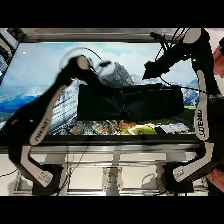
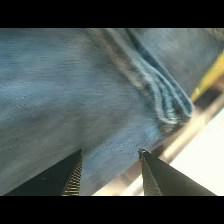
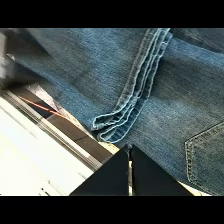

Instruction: Fold the clothes and pants, and hang the long-sleeved shirts on hangers.

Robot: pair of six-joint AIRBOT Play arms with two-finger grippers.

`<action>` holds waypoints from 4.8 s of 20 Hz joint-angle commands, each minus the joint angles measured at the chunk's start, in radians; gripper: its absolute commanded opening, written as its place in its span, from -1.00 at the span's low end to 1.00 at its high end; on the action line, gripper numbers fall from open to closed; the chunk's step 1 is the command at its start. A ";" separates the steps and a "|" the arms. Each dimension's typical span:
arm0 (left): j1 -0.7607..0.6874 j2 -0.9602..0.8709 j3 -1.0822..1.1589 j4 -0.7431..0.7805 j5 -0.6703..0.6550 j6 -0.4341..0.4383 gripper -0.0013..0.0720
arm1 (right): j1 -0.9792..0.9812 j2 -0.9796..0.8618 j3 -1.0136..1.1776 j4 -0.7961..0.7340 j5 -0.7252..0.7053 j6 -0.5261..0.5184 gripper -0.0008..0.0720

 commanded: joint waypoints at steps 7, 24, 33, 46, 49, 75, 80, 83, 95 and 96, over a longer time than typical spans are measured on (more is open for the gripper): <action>0.324 0.096 -0.280 0.068 -0.020 0.045 0.36 | 0.072 -0.022 -0.140 0.019 -0.162 -0.104 -0.93; 0.478 0.093 -0.473 -0.136 0.087 0.210 0.69 | 0.258 -0.378 -0.188 -0.059 -0.273 -0.014 -0.94; 0.402 0.008 -0.473 -0.139 0.185 0.208 0.69 | 0.258 -0.378 -0.188 -0.065 -0.283 0.002 -0.94; 0.357 -0.021 -0.457 -0.125 0.121 0.211 -0.90 | 0.258 -0.377 -0.186 -0.056 -0.279 0.006 -0.94; 0.433 0.015 -0.359 -0.045 -0.063 0.132 -0.90 | 0.257 -0.375 -0.145 -0.054 -0.215 0.006 -0.94; -0.082 -0.119 0.286 -0.008 0.048 -0.227 -0.91 | -0.093 0.089 -0.015 -0.014 -0.027 -0.033 -0.70; -0.145 -0.221 0.286 -0.236 0.241 -0.170 -0.91 | -0.136 0.089 -0.079 -0.050 -0.021 -0.033 -0.70; -0.164 -0.269 0.285 -0.309 0.246 -0.143 -0.90 | -0.137 0.088 -0.079 -0.067 -0.023 -0.034 -0.69; -0.237 -0.350 0.278 -0.669 0.182 0.019 0.21 | -0.137 0.060 -0.081 -0.154 -0.070 -0.034 -0.68; -0.245 -0.350 0.277 -0.687 0.175 0.026 0.21 | -0.137 0.058 -0.081 -0.167 -0.076 -0.033 -0.48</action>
